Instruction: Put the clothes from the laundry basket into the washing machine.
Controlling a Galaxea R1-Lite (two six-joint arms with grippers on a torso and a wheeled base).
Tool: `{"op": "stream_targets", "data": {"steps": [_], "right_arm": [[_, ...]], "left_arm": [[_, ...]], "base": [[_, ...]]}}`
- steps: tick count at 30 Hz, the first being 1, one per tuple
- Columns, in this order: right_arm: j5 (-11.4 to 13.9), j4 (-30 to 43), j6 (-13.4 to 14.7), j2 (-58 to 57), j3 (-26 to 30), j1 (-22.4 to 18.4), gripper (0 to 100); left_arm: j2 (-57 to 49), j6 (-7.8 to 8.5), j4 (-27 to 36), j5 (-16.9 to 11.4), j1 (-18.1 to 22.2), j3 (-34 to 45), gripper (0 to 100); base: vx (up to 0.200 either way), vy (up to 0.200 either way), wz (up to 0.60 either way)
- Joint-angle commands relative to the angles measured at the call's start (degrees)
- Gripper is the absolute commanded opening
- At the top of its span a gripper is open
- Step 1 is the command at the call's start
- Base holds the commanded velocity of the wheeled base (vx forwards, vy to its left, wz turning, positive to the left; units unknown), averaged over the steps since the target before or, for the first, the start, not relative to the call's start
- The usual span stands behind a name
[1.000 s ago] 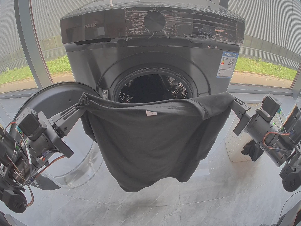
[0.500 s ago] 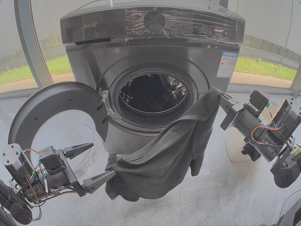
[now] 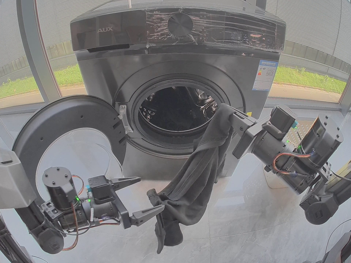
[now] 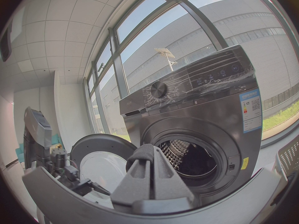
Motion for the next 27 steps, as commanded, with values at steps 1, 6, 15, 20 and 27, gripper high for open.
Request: {"op": "stream_targets", "data": {"steps": [1,6,15,20,27], "right_arm": [[0.0,-0.6,0.0,1.8,0.1,2.0,0],[0.0,-0.5,0.0,1.8,0.4,1.5,0],[-3.6,0.4,0.8,4.4,-4.4,-2.6,0],[-3.8,1.1,1.2,4.2,-5.1,-6.1,0],[-3.2,0.9,1.2,4.0,-5.9,-8.3,0]], "left_arm": [[11.6,1.80,-0.1,0.1,-0.3,-8.6,100],[11.4,1.80,-0.1,0.0,-0.3,-8.6,100],[15.3,10.42,0.0,4.0,4.7,-2.0,100],[15.4,10.86,-0.1,3.7,6.2,-1.1,100],[15.5,11.03,-0.1,1.2,6.2,1.1,100]], "base": [[0.000,0.000,0.00],[0.000,0.000,0.00],[0.000,0.000,0.00],[0.000,0.000,0.00],[0.000,0.000,0.00]]}}
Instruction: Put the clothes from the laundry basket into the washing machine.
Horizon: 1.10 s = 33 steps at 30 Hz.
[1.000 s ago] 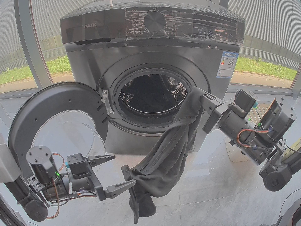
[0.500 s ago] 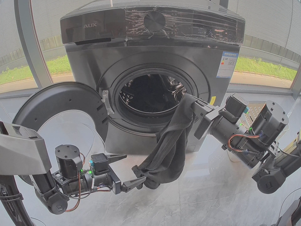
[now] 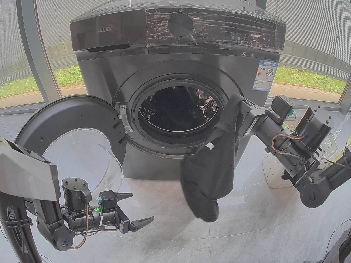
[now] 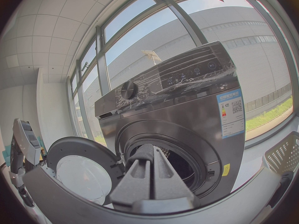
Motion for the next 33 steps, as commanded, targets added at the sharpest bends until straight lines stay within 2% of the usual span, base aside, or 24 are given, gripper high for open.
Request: {"op": "stream_targets", "data": {"steps": [1,8,13,18,21,30,33], "right_arm": [[0.1,-0.1,0.1,0.0,-0.2,-0.2,0],[0.1,-0.7,0.1,-0.3,0.0,5.3,0],[0.3,-1.2,0.1,-0.4,0.3,6.6,0],[0.6,-1.3,0.1,-1.0,0.6,7.7,0],[0.6,-1.3,0.1,-1.8,0.7,9.0,0],[0.6,-1.7,0.1,-2.3,1.1,10.6,0],[0.5,-1.9,0.2,-2.2,1.3,11.4,0]], "left_arm": [[0.6,-0.05,0.0,-0.4,0.1,0.6,100],[2.0,-0.76,0.0,-0.3,-0.5,-4.8,100],[3.0,-1.72,0.0,-0.2,-1.2,-10.7,100],[5.2,-1.99,0.0,-0.1,-1.8,-14.5,100],[8.2,-2.51,0.0,1.2,-3.1,-18.6,100],[11.7,-2.51,-0.1,0.7,-6.0,-22.8,100],[12.9,-2.95,-0.1,0.8,-6.3,-24.5,100]], "base": [[0.000,0.000,0.00],[0.000,0.000,0.00],[0.000,0.000,0.00],[0.000,0.000,0.00],[0.000,0.000,0.00],[0.000,0.000,0.00],[0.000,0.000,0.00]]}}
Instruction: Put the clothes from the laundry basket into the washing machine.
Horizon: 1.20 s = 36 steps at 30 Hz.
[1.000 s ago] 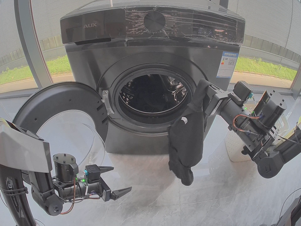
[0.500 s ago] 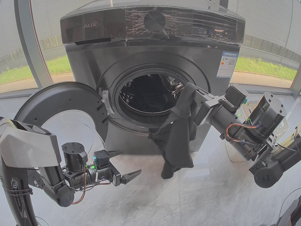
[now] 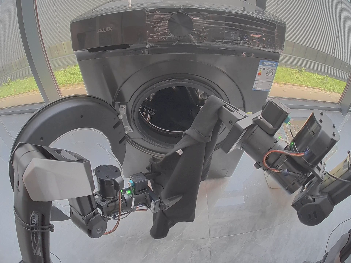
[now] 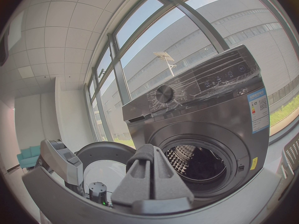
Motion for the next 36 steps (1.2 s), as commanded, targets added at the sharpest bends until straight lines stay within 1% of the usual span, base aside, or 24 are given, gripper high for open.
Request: {"op": "stream_targets", "data": {"steps": [1,3,4,7,15,20,26,29,30,32,33,36], "right_arm": [[-0.1,-0.3,0.1,-0.2,0.6,1.2,0],[-0.1,-0.4,0.1,-0.2,0.7,1.3,0],[-0.2,-0.4,0.1,-0.3,0.8,1.8,0],[-0.2,-0.5,0.1,-0.4,0.9,2.1,0],[-0.2,-0.8,0.1,-0.4,1.5,2.1,0],[-0.2,-0.8,0.1,-0.4,1.6,2.1,0],[-0.3,-0.8,0.1,-0.4,1.6,2.1,0],[-0.3,-0.7,0.1,-0.4,1.6,2.1,0],[-0.3,-0.7,0.1,-0.4,1.6,2.1,0],[-0.3,-0.7,0.1,-0.5,1.6,2.1,0],[-0.3,-0.7,0.1,-0.6,1.6,2.1,0],[-0.3,-0.7,0.1,-0.8,1.8,2.1,0]], "left_arm": [[3.3,-0.93,-0.1,0.3,-0.8,-3.4,100],[3.9,-1.63,-0.1,0.6,-1.0,-4.5,100],[4.3,-1.72,-0.1,0.7,-1.0,-5.3,100],[5.4,-1.80,-0.1,0.8,-1.0,-7.1,100],[5.4,-1.80,-0.1,0.8,-1.7,-7.2,100],[5.3,-2.24,-0.1,0.9,-1.9,-7.8,100],[5.6,-2.33,-0.1,0.8,-2.6,-8.2,100],[6.3,-2.86,-0.1,1.1,-3.0,-9.1,100],[6.4,-3.21,-0.1,1.7,-3.1,-9.7,100],[6.7,-3.30,-0.1,2.2,-3.1,-10.2,100],[7.8,-3.65,-0.1,2.9,-3.1,-11.7,100],[7.9,-3.83,-0.1,3.0,-3.9,-12.1,100]], "base": [[0.000,0.000,0.00],[0.000,0.000,0.00],[0.000,0.000,0.00],[0.000,0.000,0.00],[0.000,0.000,0.00],[0.000,0.000,0.00],[0.000,0.000,0.00],[0.000,0.000,0.00],[0.000,0.000,0.00],[0.000,0.000,0.00],[0.000,0.000,0.00],[0.000,0.000,0.00]]}}
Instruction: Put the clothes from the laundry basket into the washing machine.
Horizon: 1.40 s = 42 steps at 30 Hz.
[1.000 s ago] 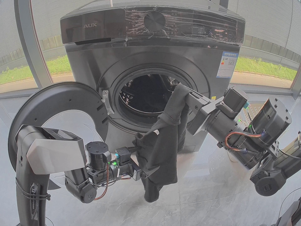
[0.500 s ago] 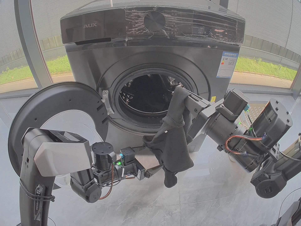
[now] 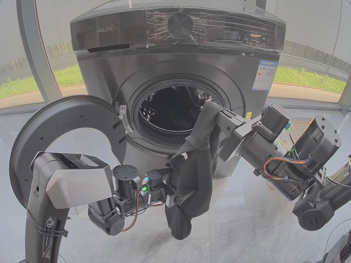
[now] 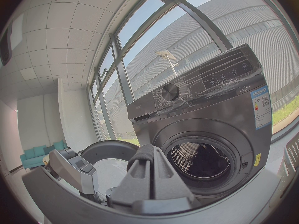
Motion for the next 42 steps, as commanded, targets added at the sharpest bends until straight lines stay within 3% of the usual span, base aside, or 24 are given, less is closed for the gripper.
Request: {"op": "stream_targets", "data": {"steps": [1,13,30,36,38,42], "right_arm": [[0.0,0.0,0.0,-0.2,0.1,-0.2,0],[0.1,0.1,0.0,0.5,-0.2,-1.2,0],[0.2,0.4,0.0,1.4,-0.8,-6.6,0],[0.2,0.1,0.0,2.4,-0.6,-6.7,0],[0.1,0.1,0.0,3.2,-0.1,-6.6,0],[0.1,0.1,0.7,4.8,0.4,-6.1,0]], "left_arm": [[0.9,-0.16,-0.1,0.1,-0.7,-1.1,0],[-6.2,-1.04,-0.3,0.1,-3.1,2.7,0],[-22.4,-1.04,-0.3,-2.1,-7.1,18.4,0],[-29.2,-1.04,-0.3,-3.3,-8.7,23.9,0],[-32.8,-1.30,-0.2,-3.6,-8.8,26.1,0],[-38.5,-4.11,-0.2,-3.6,-8.4,28.7,0]], "base": [[0.000,0.000,0.00],[0.000,0.000,0.00],[0.000,0.000,0.00],[0.000,0.000,0.00],[0.000,0.000,0.00],[0.000,0.000,0.00]]}}
